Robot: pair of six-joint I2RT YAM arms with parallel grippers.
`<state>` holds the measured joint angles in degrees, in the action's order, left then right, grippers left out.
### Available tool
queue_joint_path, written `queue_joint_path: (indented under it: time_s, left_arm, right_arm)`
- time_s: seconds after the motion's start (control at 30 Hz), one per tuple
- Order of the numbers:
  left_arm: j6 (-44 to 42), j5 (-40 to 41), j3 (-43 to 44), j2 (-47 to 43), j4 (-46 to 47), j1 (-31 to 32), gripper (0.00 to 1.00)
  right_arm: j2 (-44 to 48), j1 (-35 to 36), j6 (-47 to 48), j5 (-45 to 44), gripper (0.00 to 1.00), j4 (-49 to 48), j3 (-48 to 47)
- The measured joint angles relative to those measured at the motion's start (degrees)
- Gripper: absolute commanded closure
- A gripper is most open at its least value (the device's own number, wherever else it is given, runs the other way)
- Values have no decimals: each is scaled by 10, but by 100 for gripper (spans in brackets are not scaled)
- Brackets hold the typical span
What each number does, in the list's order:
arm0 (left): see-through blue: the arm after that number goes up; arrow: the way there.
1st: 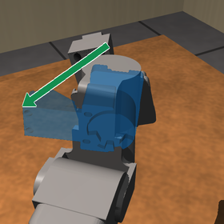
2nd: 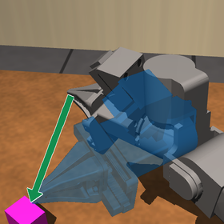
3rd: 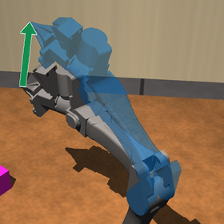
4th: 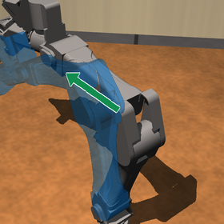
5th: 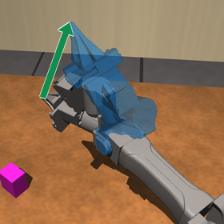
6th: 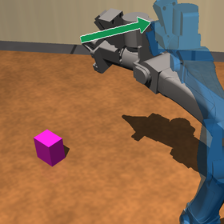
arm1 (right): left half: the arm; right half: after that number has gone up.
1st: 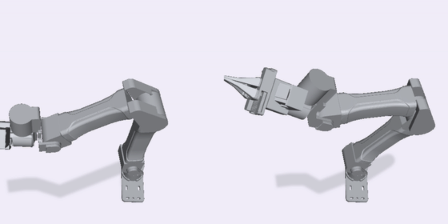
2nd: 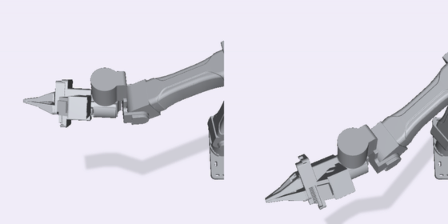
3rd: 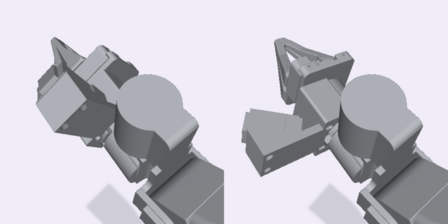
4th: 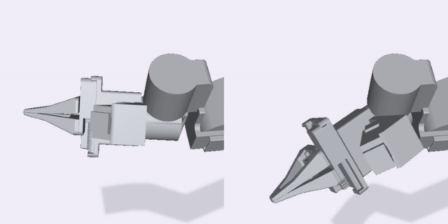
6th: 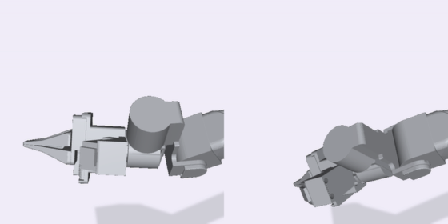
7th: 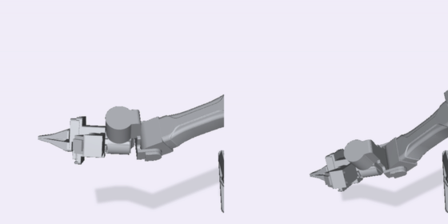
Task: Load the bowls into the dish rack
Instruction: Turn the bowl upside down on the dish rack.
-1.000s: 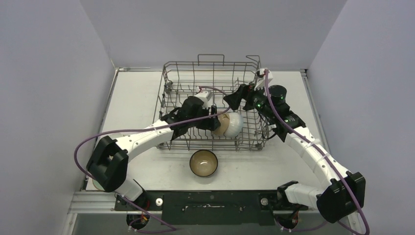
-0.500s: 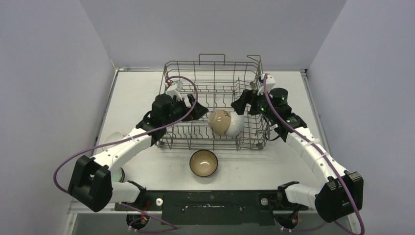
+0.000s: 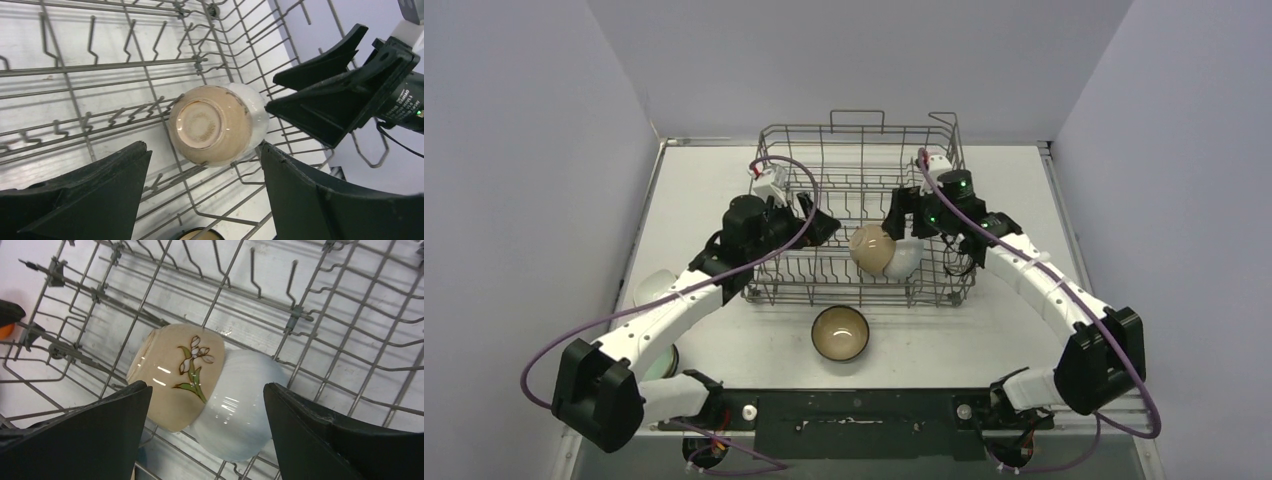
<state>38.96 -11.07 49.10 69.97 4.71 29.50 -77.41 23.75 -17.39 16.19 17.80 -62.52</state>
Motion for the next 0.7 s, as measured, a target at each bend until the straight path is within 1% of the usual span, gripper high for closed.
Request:
queue_joint_path:
  time_s: [0.13, 0.27, 0.4, 0.6, 0.7]
  left_arm:
    - [-32, 41, 1, -17, -49, 0, 19]
    - [-70, 92, 6, -29, -107, 0, 17]
    - [-103, 134, 8, -44, -154, -5, 17]
    - [-125, 157, 8, -63, -187, -17, 17]
    - [-128, 158, 8, -77, -189, -19, 17]
  right_arm:
    - [-31, 35, 7, -19, 15, 41, -23]
    - [-45, 40, 7, -18, 15, 64, -25]
    - [-55, 41, 7, -16, 15, 62, -29]
    - [-78, 47, 5, -8, 20, 46, -42]
    - [-96, 53, 2, 1, 21, 35, -50]
